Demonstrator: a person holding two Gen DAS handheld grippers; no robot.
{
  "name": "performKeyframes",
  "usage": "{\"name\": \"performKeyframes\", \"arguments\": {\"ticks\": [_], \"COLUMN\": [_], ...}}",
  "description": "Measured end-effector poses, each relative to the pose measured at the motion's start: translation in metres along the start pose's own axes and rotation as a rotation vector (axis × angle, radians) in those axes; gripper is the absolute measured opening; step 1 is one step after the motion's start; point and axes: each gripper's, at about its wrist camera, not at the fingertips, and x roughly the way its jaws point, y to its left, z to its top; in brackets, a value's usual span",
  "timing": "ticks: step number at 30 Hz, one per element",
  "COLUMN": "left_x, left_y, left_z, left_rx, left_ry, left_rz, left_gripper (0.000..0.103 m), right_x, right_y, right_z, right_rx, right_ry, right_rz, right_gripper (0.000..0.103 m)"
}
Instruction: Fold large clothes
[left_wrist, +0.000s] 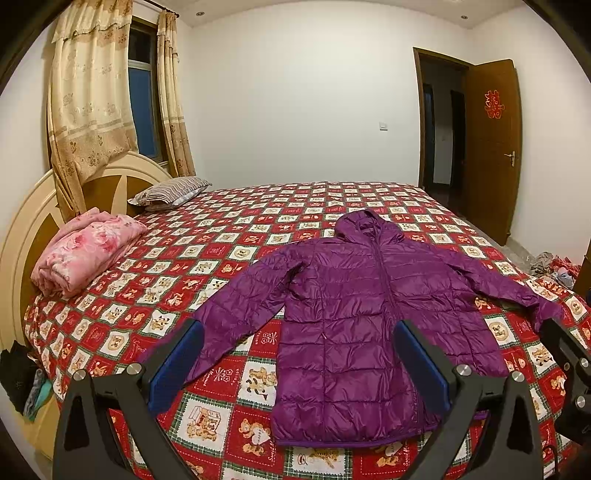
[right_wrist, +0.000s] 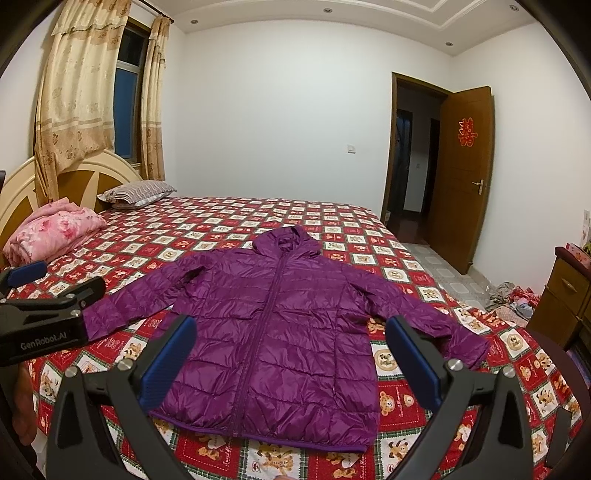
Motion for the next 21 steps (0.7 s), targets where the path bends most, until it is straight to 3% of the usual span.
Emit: {"name": "performKeyframes", "arguments": {"ticks": [21], "left_x": [0.0071], "left_y": [0.0028], "left_z": [-0.0029], "left_rx": [-0.004], "left_ry": [0.010], "left_rz": [-0.001], "left_gripper": [0.102], "right_x": [0.0035], "right_y": [0.0056], "right_z": [0.0010], "right_rx": [-0.004], "right_ry": [0.011], "right_rz": [0.006], "right_gripper": [0.103]}}
